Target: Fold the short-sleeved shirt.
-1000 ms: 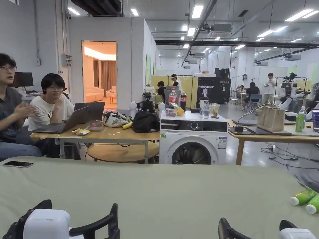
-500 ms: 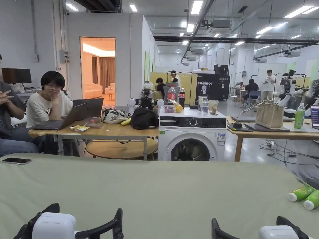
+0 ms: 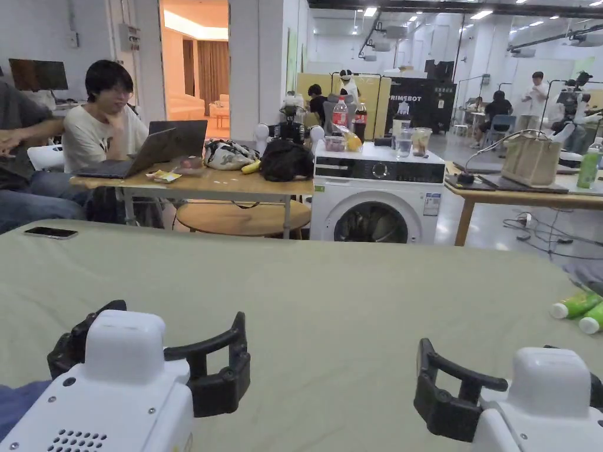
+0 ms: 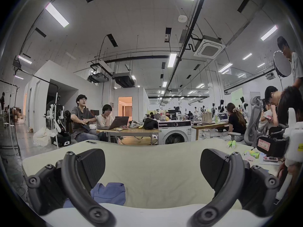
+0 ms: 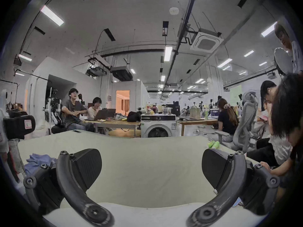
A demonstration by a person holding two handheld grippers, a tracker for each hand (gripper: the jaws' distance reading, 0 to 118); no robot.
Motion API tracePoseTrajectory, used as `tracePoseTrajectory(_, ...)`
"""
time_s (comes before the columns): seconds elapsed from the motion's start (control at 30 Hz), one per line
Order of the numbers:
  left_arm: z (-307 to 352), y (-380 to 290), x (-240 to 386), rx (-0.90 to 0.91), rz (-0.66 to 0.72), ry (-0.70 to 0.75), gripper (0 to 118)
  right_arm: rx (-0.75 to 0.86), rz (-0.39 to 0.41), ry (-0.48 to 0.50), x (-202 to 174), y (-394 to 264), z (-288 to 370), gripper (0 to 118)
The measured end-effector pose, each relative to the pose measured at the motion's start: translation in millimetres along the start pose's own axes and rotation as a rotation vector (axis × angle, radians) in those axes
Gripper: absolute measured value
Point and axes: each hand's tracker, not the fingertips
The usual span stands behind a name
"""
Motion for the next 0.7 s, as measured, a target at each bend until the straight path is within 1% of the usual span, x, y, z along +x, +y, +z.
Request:
tracePoseTrajectory(0.13,-0.1,-1.0,4.5,0.006,-0.041,-0.006,114,-0.026,0.024,0.024,-5.5,-3.1,-2.4,118)
tracePoseTrajectory(0.2,-0.3,-1.1,5.5,0.006,-0.052,-0.005,114,-0.023,0.058,0.003,-9.5,-5.4,-2.4,118)
tracePoseTrajectory(0.3,-0.3,-0.2,7.0,-0.005,-0.053,-0.001,114,-0.033,0.086,0.009,-10.7,-5.5,-3.2,118)
tracePoseTrajectory(0.5,1.0,-3.8,2.1,-0.009,-0.023,-0.005,114,-0.028,0.093,0.009,-10.2,-4.9,-2.5,118)
tracePoseTrajectory(0.7,3.0,-1.3,2.1,-0.012,-0.023,0.008,114,-0.034,0.106,0.012,-9.2,-5.7,-1.5,118)
